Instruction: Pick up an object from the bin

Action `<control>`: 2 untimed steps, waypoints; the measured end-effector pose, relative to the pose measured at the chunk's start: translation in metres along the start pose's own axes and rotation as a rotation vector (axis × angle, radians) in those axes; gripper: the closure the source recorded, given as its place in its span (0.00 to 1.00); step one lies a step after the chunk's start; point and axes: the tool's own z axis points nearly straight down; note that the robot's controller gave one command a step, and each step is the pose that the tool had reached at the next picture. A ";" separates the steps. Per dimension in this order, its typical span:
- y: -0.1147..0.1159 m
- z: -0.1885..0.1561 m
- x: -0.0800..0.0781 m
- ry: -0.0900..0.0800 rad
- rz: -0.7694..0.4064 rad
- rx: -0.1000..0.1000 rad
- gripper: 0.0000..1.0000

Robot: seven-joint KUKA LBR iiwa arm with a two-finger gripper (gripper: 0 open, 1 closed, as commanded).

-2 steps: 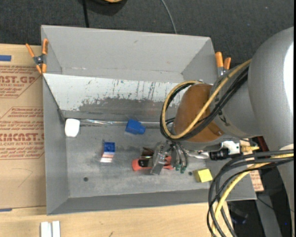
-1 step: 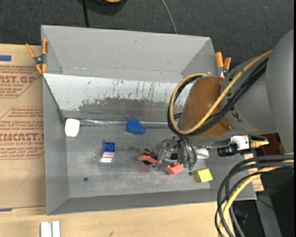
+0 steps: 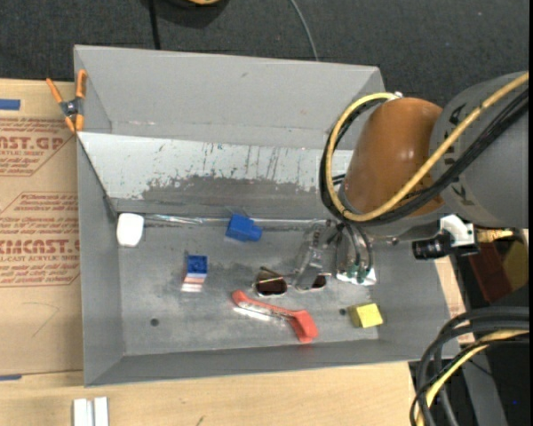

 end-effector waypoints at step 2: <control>0.000 0.000 0.000 0.000 0.000 0.000 0.00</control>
Offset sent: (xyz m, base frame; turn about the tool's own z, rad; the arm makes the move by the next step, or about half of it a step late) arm 0.0000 0.0000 0.0000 0.0000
